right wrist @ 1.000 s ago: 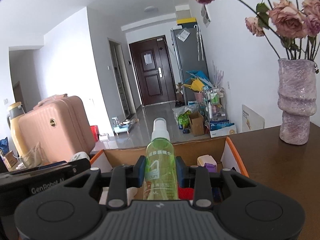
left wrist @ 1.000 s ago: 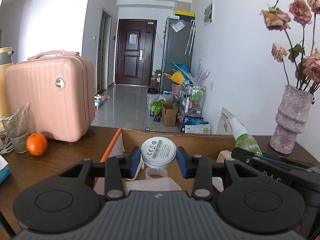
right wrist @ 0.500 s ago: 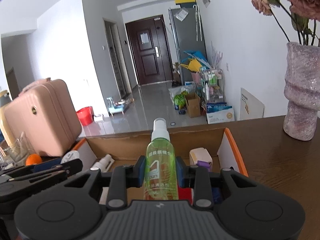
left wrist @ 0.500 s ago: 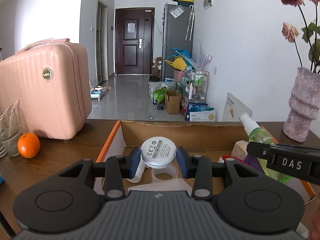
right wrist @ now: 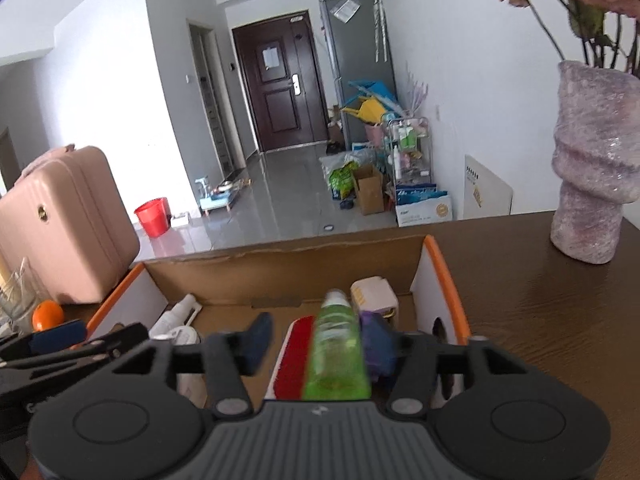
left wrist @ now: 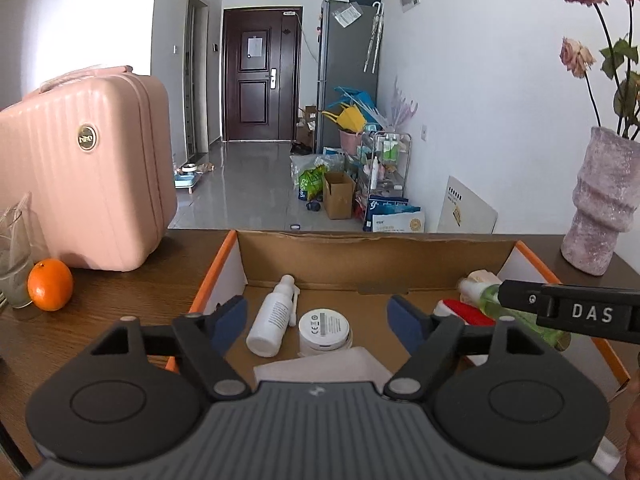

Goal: Organize rigid objects
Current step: 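Open the left tool to drop the tape roll while the right tool releases the spray bottle into the box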

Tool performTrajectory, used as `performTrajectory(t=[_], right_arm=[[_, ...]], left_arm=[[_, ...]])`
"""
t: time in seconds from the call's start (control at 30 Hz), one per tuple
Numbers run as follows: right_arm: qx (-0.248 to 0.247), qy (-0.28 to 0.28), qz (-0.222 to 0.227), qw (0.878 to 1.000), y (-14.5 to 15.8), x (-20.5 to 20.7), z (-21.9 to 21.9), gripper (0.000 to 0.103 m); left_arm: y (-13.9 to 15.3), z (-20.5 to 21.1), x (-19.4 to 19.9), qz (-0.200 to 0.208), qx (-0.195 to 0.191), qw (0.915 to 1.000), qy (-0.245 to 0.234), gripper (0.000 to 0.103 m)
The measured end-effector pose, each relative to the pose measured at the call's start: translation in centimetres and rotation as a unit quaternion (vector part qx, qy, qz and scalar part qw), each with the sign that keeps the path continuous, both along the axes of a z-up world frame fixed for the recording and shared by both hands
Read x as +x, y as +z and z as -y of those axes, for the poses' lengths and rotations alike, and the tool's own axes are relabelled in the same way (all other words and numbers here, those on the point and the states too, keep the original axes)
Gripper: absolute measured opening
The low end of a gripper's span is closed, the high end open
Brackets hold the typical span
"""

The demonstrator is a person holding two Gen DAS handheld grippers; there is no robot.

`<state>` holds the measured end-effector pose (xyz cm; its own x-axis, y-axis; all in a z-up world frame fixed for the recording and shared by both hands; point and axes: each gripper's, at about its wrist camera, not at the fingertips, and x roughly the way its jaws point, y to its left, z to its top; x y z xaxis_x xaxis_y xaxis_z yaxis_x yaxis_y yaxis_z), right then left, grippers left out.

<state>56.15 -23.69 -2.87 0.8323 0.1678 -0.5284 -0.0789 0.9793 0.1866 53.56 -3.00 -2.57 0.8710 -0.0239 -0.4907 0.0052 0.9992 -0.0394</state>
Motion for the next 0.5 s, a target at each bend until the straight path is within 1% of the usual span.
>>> performTrajectory(t=[0.03, 0.07, 0.1, 0.17, 0.2, 0.37, 0.5], right_arm=[[0.001, -0.002, 0.003, 1.000, 0.1, -0.1, 0.1, 0.070], [0.002, -0.004, 0.006, 1.000, 0.2, -0.2, 0.2, 0.080], [0.004, -0.006, 0.012, 1.000, 0.3, -0.4, 0.3, 0.084], [0.005, -0.010, 0.023, 1.000, 0.4, -0.7, 0.4, 0.099], [0.004, -0.012, 0.028, 1.000, 0.6, -0.8, 0.5, 0.103], [0.003, -0.013, 0.048, 0.999, 1.2, -1.8, 0.9, 0.103], [-0.005, -0.011, 0.066, 0.998, 1.7, -3.4, 0.7, 0.103]], left_arm=[[0.0, -0.1, 0.0, 0.003, 0.000, 1.0000, 0.004, 0.094], [0.1, -0.1, -0.2, 0.008, 0.002, 0.9999, 0.008, 0.097], [0.3, -0.1, -0.4, 0.012, 0.002, 0.9999, 0.011, 0.102], [0.5, -0.3, -0.7, 0.018, 0.001, 0.9998, 0.011, 0.103], [0.6, -0.4, -0.8, 0.019, -0.002, 0.9997, 0.011, 0.103], [1.1, -1.2, -1.1, 0.020, -0.010, 0.9995, 0.021, 0.103], [1.7, -1.7, -2.3, 0.026, -0.007, 0.9993, 0.026, 0.103]])
